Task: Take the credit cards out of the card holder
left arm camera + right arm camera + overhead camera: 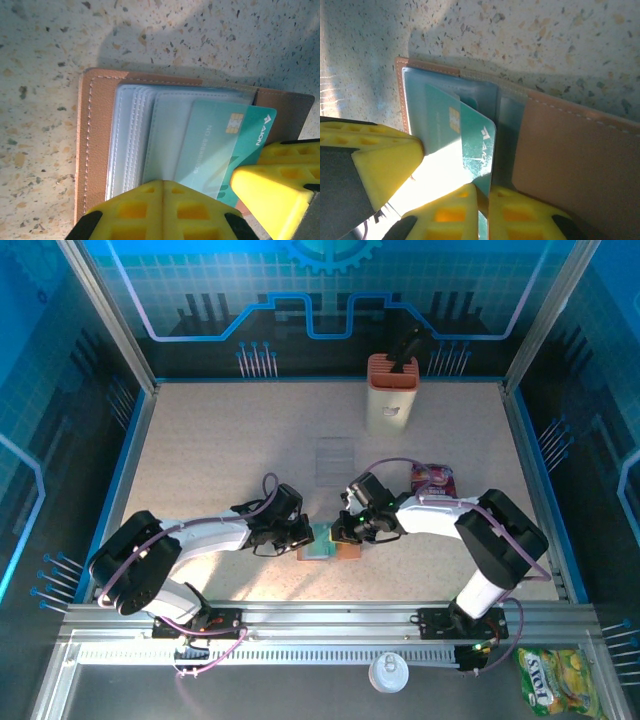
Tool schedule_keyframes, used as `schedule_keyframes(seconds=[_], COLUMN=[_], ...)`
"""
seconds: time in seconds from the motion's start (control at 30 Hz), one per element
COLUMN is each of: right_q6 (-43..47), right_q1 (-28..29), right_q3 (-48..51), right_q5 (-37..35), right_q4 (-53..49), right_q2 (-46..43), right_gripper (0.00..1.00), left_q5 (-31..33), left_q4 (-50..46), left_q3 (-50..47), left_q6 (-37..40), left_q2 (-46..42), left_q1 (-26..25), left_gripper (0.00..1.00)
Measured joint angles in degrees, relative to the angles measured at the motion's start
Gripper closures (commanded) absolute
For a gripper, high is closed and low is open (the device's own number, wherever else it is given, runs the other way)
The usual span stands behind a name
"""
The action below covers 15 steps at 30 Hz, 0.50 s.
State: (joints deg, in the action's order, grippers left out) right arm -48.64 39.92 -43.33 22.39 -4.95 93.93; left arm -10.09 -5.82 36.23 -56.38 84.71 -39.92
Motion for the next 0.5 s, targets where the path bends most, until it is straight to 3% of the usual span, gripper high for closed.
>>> schedule_keyframes(seconds=[0.5], right_q6=[4.5], right_q1=[-2.7], right_q3=[0.0], right_q5=[-0.4], right_q4=[-6.3], right_q2=[-6.3], right_gripper=[0.97], left_q5=[1.1], left_q4=[-2.8], left_q3=[0.9], left_q6=[0.0], left_q2=[-0.7], left_q1=[0.0], left_gripper=[1.00])
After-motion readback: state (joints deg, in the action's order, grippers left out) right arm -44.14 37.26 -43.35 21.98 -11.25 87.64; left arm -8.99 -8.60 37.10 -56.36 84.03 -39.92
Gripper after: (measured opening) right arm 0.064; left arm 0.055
